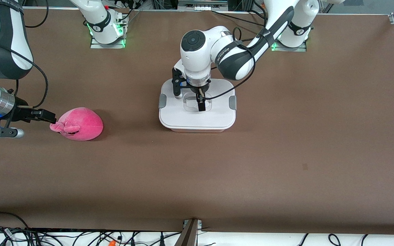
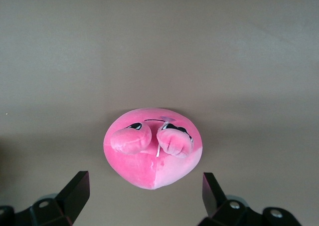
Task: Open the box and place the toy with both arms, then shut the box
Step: 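Lower the left gripper and grasp the lid handle while the right gripper nears the toy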
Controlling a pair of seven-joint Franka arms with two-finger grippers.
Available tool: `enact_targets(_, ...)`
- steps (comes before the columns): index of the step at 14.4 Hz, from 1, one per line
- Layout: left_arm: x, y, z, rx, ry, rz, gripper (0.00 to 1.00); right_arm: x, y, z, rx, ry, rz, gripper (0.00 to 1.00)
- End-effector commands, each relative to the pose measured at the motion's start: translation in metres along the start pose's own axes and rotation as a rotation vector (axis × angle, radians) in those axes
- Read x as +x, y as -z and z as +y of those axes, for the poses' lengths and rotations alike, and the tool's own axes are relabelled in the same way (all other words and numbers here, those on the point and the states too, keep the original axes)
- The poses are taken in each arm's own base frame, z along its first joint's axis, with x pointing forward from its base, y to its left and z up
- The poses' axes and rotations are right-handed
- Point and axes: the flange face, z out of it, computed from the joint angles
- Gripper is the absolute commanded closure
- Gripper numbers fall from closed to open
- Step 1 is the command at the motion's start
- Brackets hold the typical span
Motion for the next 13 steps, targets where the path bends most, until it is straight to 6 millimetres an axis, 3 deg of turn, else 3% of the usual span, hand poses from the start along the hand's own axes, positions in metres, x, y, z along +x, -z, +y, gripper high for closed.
enact_targets(1,0.005,0.003,0.005,0.031,-0.03,-0.009,0.0,-0.003,-0.005,0.0,-0.01,0.006,0.011,0.0)
enact_targets(5,0.008,-0.005,0.012,0.018,0.014,-0.023,0.0,-0.004,-0.015,0.0,-0.009,0.007,0.013,0.0)
enact_targets(6,0.008,-0.006,0.01,0.018,-0.006,-0.023,0.07,-0.004,-0.017,-0.002,-0.009,0.011,0.011,0.0)
enact_targets(7,0.007,-0.004,0.009,0.018,-0.012,-0.02,0.54,-0.005,-0.019,-0.003,-0.008,0.012,0.01,0.0)
enact_targets(10,0.007,-0.001,0.009,0.022,-0.014,-0.017,0.95,-0.007,-0.035,-0.005,-0.007,0.017,0.021,0.0)
enact_targets(11,0.007,-0.001,0.009,0.025,-0.015,-0.018,1.0,-0.007,-0.039,-0.008,-0.006,0.022,0.028,0.0)
enact_targets(13,0.007,0.003,0.007,0.031,-0.02,-0.013,1.0,-0.007,-0.05,-0.016,-0.006,0.035,0.029,0.0)
